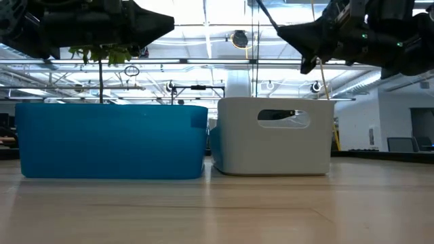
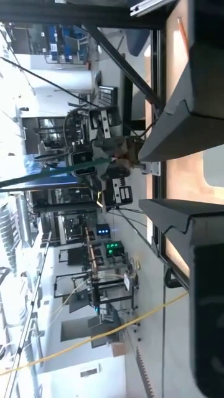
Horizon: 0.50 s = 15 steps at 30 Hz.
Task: Sort pens & pencils
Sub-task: Put the top green colored pencil into the white bin
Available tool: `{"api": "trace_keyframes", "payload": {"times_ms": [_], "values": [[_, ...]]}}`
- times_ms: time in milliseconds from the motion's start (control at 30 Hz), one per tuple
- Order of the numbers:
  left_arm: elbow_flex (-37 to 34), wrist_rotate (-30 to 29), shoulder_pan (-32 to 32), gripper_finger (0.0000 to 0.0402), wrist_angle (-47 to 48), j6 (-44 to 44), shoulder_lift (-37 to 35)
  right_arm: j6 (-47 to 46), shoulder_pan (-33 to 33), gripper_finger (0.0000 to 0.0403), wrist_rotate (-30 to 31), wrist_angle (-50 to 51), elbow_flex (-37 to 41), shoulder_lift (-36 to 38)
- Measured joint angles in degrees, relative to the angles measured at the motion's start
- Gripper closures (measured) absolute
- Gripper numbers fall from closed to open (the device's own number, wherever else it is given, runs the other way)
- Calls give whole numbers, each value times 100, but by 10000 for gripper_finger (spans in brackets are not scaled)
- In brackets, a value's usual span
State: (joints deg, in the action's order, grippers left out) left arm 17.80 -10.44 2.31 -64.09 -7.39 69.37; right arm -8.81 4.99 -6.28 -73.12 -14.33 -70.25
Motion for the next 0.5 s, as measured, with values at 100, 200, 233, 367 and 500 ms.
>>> {"api": "trace_keyframes", "payload": {"times_ms": [100,200,233,367,500], "values": [[0,68,28,289,-1,57,-3,66,-76,402,0,7,-156,-217],[0,212,63,289,-14,34,-42,60,-78,402,-2,11,-196,-322],[2,241,82,289,-14,29,-42,59,-78,402,0,11,-196,-343],[2,251,98,289,-5,16,-40,0,-78,403,-2,32,-196,-357],[2,251,98,289,1,14,-40,-152,-74,403,-5,835,-203,-323]]}}
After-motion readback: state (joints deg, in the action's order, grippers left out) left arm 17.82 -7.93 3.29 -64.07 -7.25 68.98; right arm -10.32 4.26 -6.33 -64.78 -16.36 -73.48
